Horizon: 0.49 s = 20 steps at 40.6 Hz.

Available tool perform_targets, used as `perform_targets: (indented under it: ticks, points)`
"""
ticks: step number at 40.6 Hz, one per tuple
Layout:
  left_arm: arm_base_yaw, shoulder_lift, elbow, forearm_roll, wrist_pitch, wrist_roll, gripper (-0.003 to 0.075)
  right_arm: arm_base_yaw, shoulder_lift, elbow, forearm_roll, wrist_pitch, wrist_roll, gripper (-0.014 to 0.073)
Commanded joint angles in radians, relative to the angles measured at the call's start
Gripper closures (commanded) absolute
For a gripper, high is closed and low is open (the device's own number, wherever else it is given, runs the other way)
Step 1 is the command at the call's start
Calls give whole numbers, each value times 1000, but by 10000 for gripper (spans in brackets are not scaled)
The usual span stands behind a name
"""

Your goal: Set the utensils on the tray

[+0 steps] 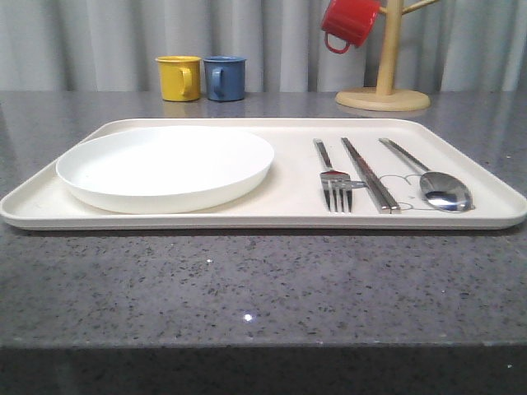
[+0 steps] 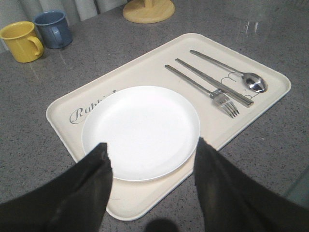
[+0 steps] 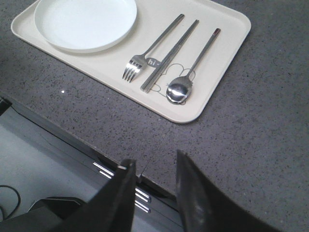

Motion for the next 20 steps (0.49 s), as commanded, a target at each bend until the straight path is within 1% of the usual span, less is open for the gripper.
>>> perform_targets:
  ticks: [1,4,12,14,16,17,20]
  points:
    - [-7,-1,-27,-16,-78,-9,355,1,-43,29,-4,-125,-11,350]
    - [-7,-1,-27,-16,-85,-9,355,1,-67,54,-3,-157,-11,350]
    - [-7,-1,-27,-16,-85,-9,355,1,-70,83,23,-188,-11,350]
    - [-7,-1,-27,-16,-85,-9,363,1,-70,90,37,-204,-11,368]
    - [-7,-1,-27,-16,-85,-9,402,1,-70,98,47,-224,-11,414]
    - [-7,-1,-27,-16,-85,-9,428,1,-70,101,50,-233,-11,453]
    - [-7,-1,-27,-16,-79,-9,553,1,-70,113,51,-254,-11,582]
